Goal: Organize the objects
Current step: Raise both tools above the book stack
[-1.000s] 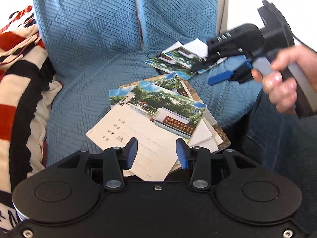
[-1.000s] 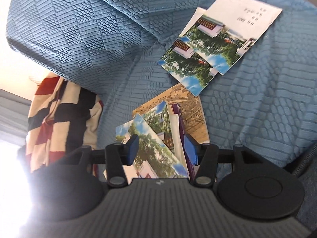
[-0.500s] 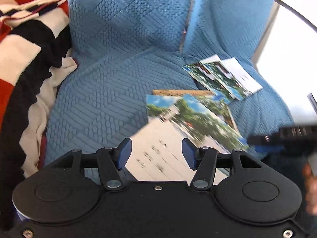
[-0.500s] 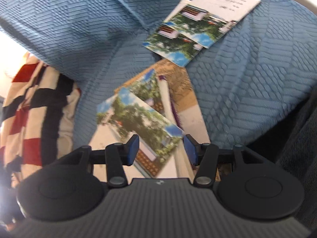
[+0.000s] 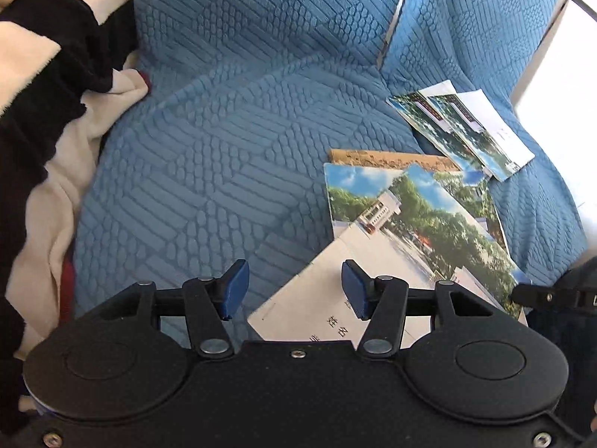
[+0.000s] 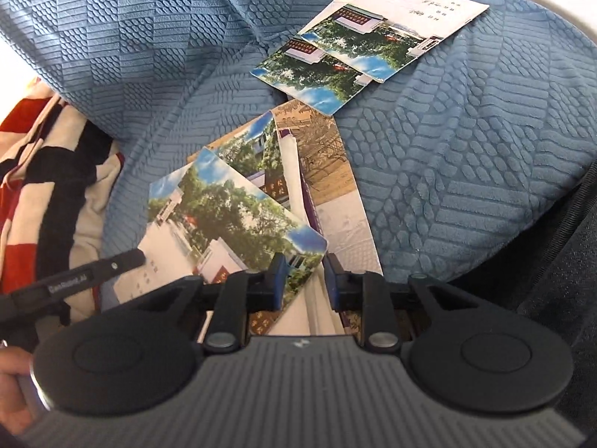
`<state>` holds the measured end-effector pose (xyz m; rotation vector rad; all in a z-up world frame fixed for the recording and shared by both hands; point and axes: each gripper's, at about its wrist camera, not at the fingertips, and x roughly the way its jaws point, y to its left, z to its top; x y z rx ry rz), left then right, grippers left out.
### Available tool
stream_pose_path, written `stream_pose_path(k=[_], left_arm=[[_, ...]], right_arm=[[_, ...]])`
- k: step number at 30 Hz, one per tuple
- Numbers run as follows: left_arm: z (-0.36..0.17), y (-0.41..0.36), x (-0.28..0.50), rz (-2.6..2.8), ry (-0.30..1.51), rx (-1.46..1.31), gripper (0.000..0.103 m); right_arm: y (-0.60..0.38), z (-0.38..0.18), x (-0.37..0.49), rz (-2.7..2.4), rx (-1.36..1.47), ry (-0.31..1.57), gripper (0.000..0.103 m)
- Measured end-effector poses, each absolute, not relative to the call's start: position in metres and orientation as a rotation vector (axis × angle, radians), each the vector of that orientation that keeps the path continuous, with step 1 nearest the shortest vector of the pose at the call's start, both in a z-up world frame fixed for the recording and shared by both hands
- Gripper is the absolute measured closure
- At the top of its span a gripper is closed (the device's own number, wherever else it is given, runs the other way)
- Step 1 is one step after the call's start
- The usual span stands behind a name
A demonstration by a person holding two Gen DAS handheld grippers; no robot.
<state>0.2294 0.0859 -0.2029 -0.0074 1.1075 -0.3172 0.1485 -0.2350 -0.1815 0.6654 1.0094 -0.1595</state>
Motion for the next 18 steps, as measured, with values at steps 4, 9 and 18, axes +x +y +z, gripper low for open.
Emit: stream_pose_path(k=[4,9,18], left_arm=[[-0.203,0.083,0.227,-0.343,1.112,-0.006,0.053],[-0.199,0.077,0.22,-0.363,1.12,0.011,0.053],[-0.188,0.07,0.197,-0.373,1.116,0.006,0.054]], right_arm=[[-0.237,-0.182,0.153,-0.158,0.677,1.007,0.078],[-0.245,-0.183,0.161,-0.157,0.681,0.998,0.078],[-0.256,-0.184,0.182,-0.143,0.67,0.991,0.078]])
